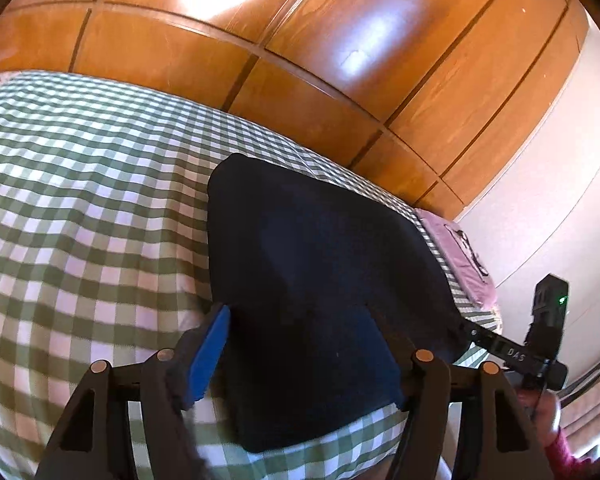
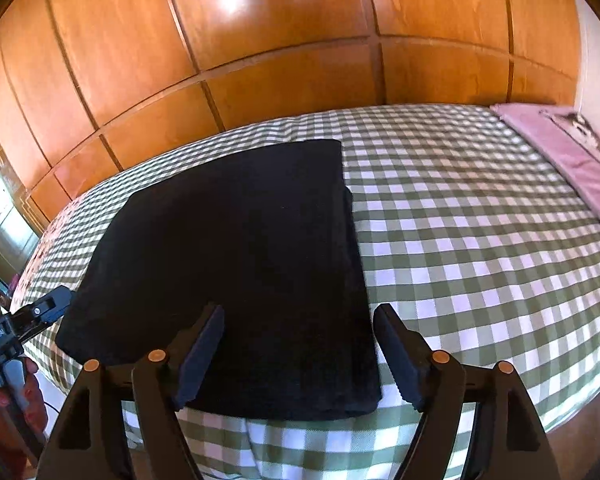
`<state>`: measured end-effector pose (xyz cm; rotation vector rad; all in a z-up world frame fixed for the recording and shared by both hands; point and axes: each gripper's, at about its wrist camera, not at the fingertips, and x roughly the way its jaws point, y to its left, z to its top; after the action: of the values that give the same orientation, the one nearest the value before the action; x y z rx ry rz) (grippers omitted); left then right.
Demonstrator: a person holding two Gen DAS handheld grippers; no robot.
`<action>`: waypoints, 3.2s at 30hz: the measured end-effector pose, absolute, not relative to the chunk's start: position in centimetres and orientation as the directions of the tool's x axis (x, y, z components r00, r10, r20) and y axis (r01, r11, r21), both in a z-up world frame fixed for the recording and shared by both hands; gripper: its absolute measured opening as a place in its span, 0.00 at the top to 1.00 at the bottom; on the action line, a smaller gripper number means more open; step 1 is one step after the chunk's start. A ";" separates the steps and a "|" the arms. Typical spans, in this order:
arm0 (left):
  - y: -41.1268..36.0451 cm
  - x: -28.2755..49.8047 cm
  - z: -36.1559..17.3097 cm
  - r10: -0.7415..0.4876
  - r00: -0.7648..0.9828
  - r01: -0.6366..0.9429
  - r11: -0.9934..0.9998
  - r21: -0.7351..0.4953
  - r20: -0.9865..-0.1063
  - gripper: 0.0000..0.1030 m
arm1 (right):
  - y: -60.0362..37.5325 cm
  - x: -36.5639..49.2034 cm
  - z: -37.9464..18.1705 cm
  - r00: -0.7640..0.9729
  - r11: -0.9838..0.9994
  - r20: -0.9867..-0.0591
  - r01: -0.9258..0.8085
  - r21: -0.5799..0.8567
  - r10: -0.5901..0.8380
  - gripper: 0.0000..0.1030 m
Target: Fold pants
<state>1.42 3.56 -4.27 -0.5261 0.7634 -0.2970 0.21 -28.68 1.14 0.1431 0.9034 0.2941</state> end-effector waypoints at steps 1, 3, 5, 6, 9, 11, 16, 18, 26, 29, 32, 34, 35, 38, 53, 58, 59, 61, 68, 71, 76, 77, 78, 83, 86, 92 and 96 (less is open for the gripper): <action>3.6 2.0 -4.3 -0.447 0.681 0.068 0.828 -0.557 -0.581 0.30 | -28.8 0.5 1.1 0.576 0.949 -0.754 -0.191 0.253 0.317 0.24; 3.5 2.9 -4.3 -0.465 0.658 0.073 0.822 -0.564 -0.593 0.28 | -29.0 1.1 1.0 0.564 0.947 -0.761 -0.194 0.254 0.320 0.23; 3.4 3.8 -4.5 -0.475 0.639 0.073 0.820 -0.567 -0.605 0.28 | -29.2 1.5 1.1 0.558 0.948 -0.766 -0.199 0.250 0.319 0.22; 3.3 4.2 -4.6 -0.485 0.631 0.074 0.814 -0.575 -0.605 0.27 | -29.2 1.7 1.1 0.554 0.947 -0.768 -0.204 0.249 0.322 0.22; 3.5 4.9 -5.0 -0.491 0.625 0.061 0.806 -0.589 -0.606 0.26 | -29.6 2.4 0.8 0.542 0.945 -0.774 -0.211 0.250 0.326 0.21; 3.7 5.3 -5.2 -0.493 0.625 0.054 0.801 -0.596 -0.605 0.26 | -30.0 2.7 0.5 0.535 0.944 -0.778 -0.205 0.260 0.331 0.19; 4.3 6.0 -5.6 -0.502 0.609 0.040 0.792 -0.609 -0.613 0.26 | -30.7 3.7 0.4 0.522 0.939 -0.780 -0.181 0.293 0.344 0.19; 4.4 6.2 -5.7 -0.502 0.604 0.037 0.794 -0.607 -0.619 0.26 | -30.6 4.0 0.4 0.517 0.938 -0.782 -0.182 0.297 0.348 0.19; 5.0 6.3 -5.4 -0.539 0.623 0.054 0.753 -0.656 -0.567 0.25 | -30.3 4.7 0.3 0.508 0.938 -0.788 -0.191 0.290 0.347 0.17; 4.9 6.4 -5.4 -0.544 0.619 0.061 0.752 -0.656 -0.566 0.25 | -30.4 5.0 0.1 0.500 0.935 -0.790 -0.191 0.300 0.355 0.16; 4.4 6.3 -5.4 -0.541 0.616 0.083 0.768 -0.635 -0.573 0.22 | -30.6 5.2 -0.1 0.491 0.930 -0.789 -0.202 0.308 0.369 0.16; 3.9 6.3 -5.5 -0.539 0.612 0.105 0.781 -0.615 -0.579 0.21 | -30.8 5.4 -0.3 0.478 0.920 -0.786 -0.207 0.334 0.393 0.16; 3.9 6.3 -5.6 -0.541 0.608 0.111 0.783 -0.612 -0.581 0.20 | -31.0 5.6 -0.5 0.466 0.911 -0.783 -0.204 0.359 0.413 0.16; 3.9 6.1 -6.0 -0.556 0.588 0.130 0.781 -0.611 -0.587 0.20 | -32.0 6.0 -1.4 0.424 0.872 -0.765 -0.177 0.456 0.485 0.16; 3.2 5.9 -9.1 -0.667 0.467 0.115 0.697 -0.708 -0.581 0.17 | -32.2 6.2 -3.8 0.315 0.724 -0.653 -0.242 0.646 0.689 0.25; 1.8 5.2 -8.6 -0.602 0.480 0.120 0.765 -0.632 -0.638 0.22 | -31.4 6.4 -4.5 0.339 0.691 -0.611 -0.208 0.693 0.715 0.29; 1.4 4.9 -8.3 -0.580 0.491 0.123 0.785 -0.607 -0.650 0.26 | -31.2 6.3 -4.4 0.347 0.699 -0.616 -0.216 0.681 0.707 0.30; 1.1 4.5 -7.9 -0.562 0.502 0.120 0.797 -0.591 -0.657 0.34 | -30.6 5.9 -4.0 0.364 0.714 -0.621 -0.241 0.657 0.694 0.34; -0.9 4.4 -4.7 -0.471 0.561 0.183 0.872 -0.453 -0.681 0.52 | -30.0 5.8 -2.2 0.408 0.715 -0.595 -0.283 0.639 0.693 0.50; -1.0 5.0 -3.3 -0.451 0.596 0.202 0.885 -0.419 -0.665 0.53 | -29.7 6.1 -1.1 0.441 0.719 -0.576 -0.306 0.624 0.688 0.53; -0.5 7.6 -1.8 -0.407 0.649 0.222 0.909 -0.352 -0.642 0.53 | -28.5 9.1 0.4 0.487 0.725 -0.546 -0.344 0.597 0.681 0.53; -0.3 8.3 -1.6 -0.399 0.658 0.220 0.913 -0.344 -0.638 0.53 | -28.3 10.1 0.7 0.497 0.727 -0.540 -0.354 0.589 0.679 0.53; -0.2 9.3 -1.4 -0.389 0.668 0.216 0.917 -0.336 -0.634 0.53 | -28.2 11.0 0.9 0.507 0.730 -0.535 -0.362 0.579 0.676 0.53; 0.2 15.4 -1.2 -0.322 0.698 0.173 0.943 -0.286 -0.639 0.53 | -26.2 17.2 1.5 0.560 0.757 -0.517 -0.393 0.522 0.647 0.53; 0.0 19.4 -1.7 -0.277 0.702 0.149 0.958 -0.245 -0.657 0.53 | -25.3 20.9 1.4 0.582 0.781 -0.525 -0.399 0.481 0.621 0.53; 0.3 24.7 -3.3 -0.258 0.696 0.127 0.963 -0.239 -0.670 0.53 | -25.3 26.2 -0.1 0.602 0.803 -0.538 -0.367 0.469 0.590 0.53; 0.2 26.4 -5.5 -0.237 0.686 0.100 0.967 -0.234 -0.688 0.43 | -25.4 27.9 -2.4 0.605 0.841 -0.588 -0.325 0.432 0.537 0.50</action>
<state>26.38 0.16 -5.50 -0.1840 0.7936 -0.1898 27.90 -25.42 -2.36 0.2956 0.7732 0.5069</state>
